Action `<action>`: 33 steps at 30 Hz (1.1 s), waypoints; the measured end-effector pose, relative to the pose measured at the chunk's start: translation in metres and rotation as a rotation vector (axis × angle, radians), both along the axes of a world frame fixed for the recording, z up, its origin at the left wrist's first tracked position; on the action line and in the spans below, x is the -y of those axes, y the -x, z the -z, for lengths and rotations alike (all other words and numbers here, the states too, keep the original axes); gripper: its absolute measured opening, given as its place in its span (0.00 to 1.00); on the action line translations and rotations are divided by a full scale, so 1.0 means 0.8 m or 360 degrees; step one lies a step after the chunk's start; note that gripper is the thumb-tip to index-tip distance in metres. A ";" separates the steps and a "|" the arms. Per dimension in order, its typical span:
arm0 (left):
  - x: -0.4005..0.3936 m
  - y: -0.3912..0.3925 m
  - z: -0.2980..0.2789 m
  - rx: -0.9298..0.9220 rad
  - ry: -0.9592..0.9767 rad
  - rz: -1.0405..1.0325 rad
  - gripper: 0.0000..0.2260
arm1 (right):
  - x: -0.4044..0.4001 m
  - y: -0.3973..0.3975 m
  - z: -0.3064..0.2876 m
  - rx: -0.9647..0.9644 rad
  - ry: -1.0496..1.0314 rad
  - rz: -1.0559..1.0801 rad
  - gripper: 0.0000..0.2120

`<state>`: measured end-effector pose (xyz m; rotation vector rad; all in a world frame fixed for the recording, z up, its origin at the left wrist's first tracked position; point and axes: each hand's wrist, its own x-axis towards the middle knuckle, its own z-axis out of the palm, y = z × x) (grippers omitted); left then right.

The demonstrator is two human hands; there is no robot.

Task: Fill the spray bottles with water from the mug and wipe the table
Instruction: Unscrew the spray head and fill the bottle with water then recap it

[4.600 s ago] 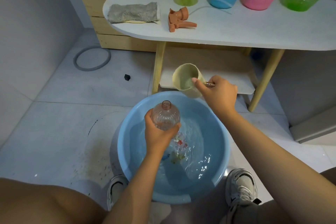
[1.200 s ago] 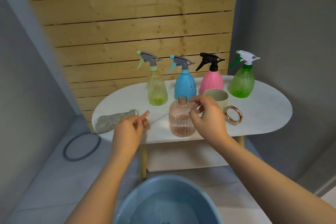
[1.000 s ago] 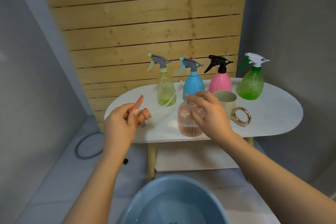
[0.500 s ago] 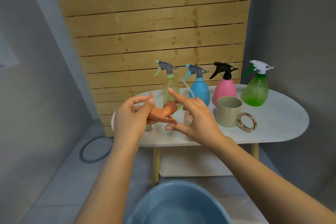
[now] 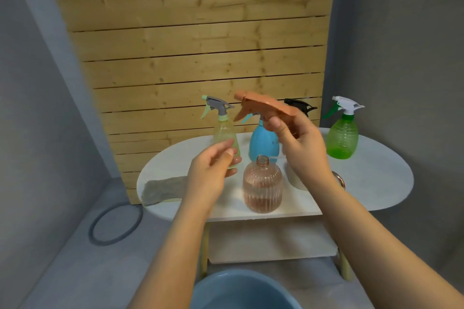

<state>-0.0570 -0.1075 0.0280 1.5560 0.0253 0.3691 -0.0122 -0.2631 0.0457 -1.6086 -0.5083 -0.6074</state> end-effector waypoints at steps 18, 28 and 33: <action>0.060 -0.070 0.074 0.0232 -0.0839 -0.0235 0.11 | 0.002 -0.023 -0.029 0.0082 0.0084 0.0051 0.05; 0.056 -0.073 0.083 0.0218 -0.0912 -0.0230 0.13 | 0.002 -0.026 -0.035 0.0082 0.0074 0.0091 0.07; 0.057 -0.072 0.081 0.0203 -0.0901 -0.0211 0.14 | 0.005 -0.024 -0.040 0.0099 0.0044 0.0079 0.06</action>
